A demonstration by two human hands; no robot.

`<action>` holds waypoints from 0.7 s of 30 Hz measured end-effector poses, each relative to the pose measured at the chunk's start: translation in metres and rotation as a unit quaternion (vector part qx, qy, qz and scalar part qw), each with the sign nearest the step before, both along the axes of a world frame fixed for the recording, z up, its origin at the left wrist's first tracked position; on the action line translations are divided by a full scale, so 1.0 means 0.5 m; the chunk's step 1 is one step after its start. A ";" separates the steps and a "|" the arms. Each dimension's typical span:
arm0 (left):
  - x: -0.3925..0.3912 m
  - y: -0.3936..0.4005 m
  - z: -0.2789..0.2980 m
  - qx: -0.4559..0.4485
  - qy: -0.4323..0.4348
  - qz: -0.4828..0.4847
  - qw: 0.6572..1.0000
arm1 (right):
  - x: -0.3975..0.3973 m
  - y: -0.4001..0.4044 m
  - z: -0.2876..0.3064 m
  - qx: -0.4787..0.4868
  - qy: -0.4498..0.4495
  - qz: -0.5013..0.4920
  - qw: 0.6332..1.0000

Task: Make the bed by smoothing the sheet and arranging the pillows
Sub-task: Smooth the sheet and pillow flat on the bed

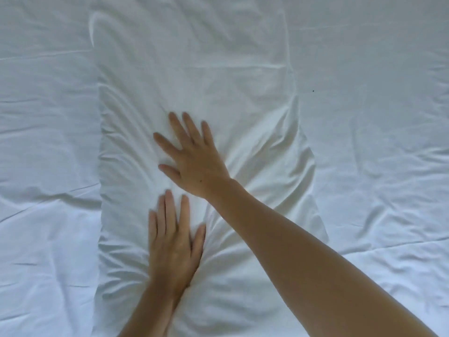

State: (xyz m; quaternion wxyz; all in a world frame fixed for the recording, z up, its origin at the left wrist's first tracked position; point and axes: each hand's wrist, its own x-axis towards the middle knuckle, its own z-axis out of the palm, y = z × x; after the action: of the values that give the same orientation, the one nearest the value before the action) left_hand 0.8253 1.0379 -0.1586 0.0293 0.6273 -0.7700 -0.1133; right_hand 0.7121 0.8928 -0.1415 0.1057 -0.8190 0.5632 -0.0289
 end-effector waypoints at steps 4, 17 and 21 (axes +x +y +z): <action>0.051 0.132 -0.017 0.011 -0.028 0.019 0.999 | -0.046 0.057 -0.059 0.078 -0.003 -0.169 0.982; 0.104 0.301 -0.024 0.001 -0.040 0.096 0.995 | -0.164 0.355 -0.056 0.138 0.049 -0.274 0.951; 0.105 0.368 -0.017 0.016 -0.026 0.146 0.989 | -0.162 0.475 -0.044 0.174 0.045 -0.276 0.944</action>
State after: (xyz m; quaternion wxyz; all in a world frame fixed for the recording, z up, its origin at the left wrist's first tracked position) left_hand 0.8776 1.2218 -0.1670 0.0154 0.7358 -0.6691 -0.1037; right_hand 0.6313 1.1304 -0.1634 0.2089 -0.6006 0.7677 0.0789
